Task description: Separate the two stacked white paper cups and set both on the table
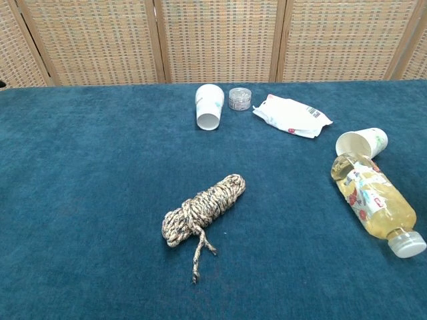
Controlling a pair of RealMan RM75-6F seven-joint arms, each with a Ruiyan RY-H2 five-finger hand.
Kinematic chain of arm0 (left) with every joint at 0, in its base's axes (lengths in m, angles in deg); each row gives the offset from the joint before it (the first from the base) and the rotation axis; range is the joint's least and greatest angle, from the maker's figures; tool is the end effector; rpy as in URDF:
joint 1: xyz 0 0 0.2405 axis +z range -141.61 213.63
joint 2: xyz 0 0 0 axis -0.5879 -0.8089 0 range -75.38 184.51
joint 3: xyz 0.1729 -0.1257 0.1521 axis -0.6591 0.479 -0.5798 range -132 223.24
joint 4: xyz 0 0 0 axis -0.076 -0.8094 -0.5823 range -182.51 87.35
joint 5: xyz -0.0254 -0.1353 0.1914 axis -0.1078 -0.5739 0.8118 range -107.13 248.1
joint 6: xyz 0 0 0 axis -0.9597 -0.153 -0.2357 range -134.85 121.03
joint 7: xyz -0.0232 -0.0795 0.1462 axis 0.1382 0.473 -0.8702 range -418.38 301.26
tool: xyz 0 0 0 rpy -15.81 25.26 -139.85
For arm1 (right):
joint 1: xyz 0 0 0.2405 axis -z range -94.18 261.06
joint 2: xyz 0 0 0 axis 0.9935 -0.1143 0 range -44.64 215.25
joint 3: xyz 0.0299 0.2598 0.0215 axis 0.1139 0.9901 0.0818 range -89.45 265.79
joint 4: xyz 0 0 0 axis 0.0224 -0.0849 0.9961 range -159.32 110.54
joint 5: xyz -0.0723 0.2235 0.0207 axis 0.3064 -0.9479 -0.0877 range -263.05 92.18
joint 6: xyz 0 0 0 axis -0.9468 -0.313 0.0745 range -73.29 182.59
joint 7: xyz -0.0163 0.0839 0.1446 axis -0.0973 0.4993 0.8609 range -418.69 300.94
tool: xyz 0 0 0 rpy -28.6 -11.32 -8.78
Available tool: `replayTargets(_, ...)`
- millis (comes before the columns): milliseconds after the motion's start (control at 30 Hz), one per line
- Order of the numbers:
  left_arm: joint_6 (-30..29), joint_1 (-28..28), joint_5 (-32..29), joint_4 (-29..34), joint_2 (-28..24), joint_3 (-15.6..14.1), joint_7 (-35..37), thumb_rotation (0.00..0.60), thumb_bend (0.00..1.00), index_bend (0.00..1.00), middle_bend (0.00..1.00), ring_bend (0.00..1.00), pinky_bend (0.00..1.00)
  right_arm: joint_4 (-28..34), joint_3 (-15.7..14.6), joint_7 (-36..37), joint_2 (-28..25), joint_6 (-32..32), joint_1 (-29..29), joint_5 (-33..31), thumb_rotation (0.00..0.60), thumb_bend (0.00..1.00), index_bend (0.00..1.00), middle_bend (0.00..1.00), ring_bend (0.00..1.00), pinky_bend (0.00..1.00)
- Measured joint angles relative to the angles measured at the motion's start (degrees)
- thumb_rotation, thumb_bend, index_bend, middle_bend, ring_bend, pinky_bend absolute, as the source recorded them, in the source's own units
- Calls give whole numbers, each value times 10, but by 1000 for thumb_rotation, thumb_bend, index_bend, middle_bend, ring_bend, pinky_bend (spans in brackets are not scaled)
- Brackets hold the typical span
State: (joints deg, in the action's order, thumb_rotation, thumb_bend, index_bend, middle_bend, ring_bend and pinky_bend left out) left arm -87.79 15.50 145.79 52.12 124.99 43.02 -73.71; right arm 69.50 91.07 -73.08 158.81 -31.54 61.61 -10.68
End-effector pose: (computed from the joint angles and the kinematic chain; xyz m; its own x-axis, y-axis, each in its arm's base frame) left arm -0.2627 0.2566 0.0705 0.4376 0.1120 0.8922 0.8971 -0.1219 -0.4247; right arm -0.2566 -0.2903 0.0917 0.4250 0.0874 0.9009 -0.8971 -0.0921 0.4322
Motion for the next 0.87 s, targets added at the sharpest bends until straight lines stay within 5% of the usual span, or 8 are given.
replayTargets(267,-72,66,83,-21,-23,-48,-49,600,193,0,0,0,0,-34,-40,7,-4,-39,60,59,600,98,80,0,0,0)
replayTargets(867,-94,119,127,-69,-11,-40,-47,600,192,0,0,0,0,-60,-30,24,0,-11,88,77,600,98,24,0,0,0)
